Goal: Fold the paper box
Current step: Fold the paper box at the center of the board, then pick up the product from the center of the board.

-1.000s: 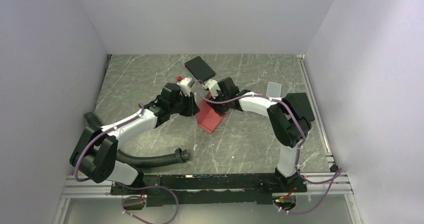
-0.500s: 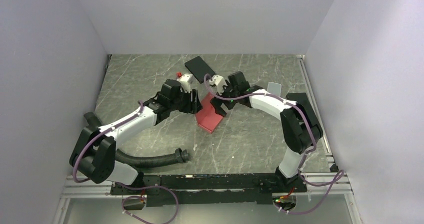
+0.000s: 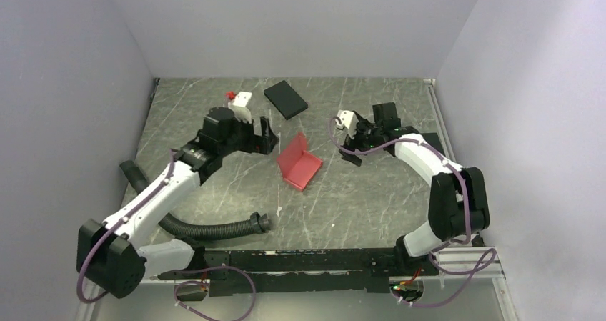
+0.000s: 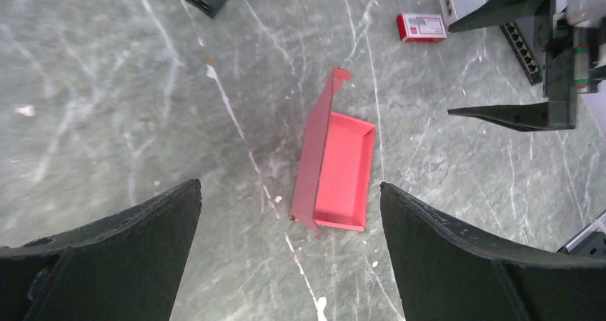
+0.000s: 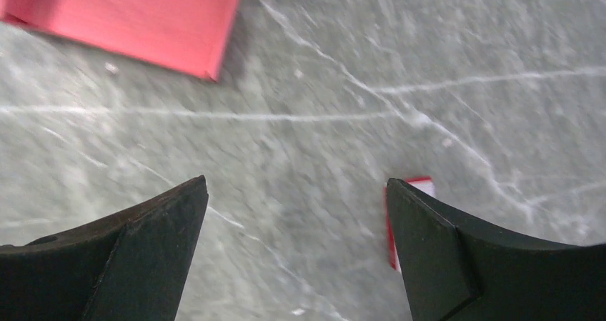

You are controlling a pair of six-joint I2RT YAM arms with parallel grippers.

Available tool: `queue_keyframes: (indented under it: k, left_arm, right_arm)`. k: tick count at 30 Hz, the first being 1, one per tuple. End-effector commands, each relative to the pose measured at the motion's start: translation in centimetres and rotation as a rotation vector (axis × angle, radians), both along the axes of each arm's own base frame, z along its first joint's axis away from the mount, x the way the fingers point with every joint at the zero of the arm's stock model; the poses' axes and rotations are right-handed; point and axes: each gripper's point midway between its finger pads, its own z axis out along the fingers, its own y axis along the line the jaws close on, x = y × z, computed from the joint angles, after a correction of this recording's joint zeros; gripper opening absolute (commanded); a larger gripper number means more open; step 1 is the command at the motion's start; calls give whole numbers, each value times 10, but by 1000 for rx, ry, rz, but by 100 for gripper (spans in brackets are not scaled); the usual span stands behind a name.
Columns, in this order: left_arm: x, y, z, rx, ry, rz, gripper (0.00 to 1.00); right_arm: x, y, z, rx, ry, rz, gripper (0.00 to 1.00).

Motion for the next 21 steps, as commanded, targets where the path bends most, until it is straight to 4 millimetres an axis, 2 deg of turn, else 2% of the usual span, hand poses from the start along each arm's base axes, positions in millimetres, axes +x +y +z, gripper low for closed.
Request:
queue_keyframes:
  k: [1, 3, 4, 6, 8, 13, 16, 21]
  left_arm:
    - [-4, 24, 57, -5, -65, 4, 100]
    - [-12, 34, 66, 72, -69, -23, 100]
    - [-14, 38, 67, 108, -79, -34, 100]
    - [-20, 49, 63, 182, -84, -40, 99]
    - [-25, 59, 53, 221, -98, -28, 99]
    - [-35, 69, 32, 235, -125, -16, 100]
    - [-36, 78, 29, 270, -122, 18, 99]
    - [-38, 80, 31, 267, -137, 19, 100]
  right_arm:
    - [28, -43, -1, -132, -134, 97, 100]
    - [36, -64, -4, -125, -44, 96, 99]
    - [49, -74, -3, -128, -36, 80, 99]
    - [58, -89, -13, -165, 13, 82, 99]
    - [65, -96, -26, -208, 39, 103, 99]
    - [76, -91, -39, -208, 130, 139, 96]
    - [79, -85, -49, -212, 178, 147, 94]
    - [83, -80, -65, -224, 223, 140, 84]
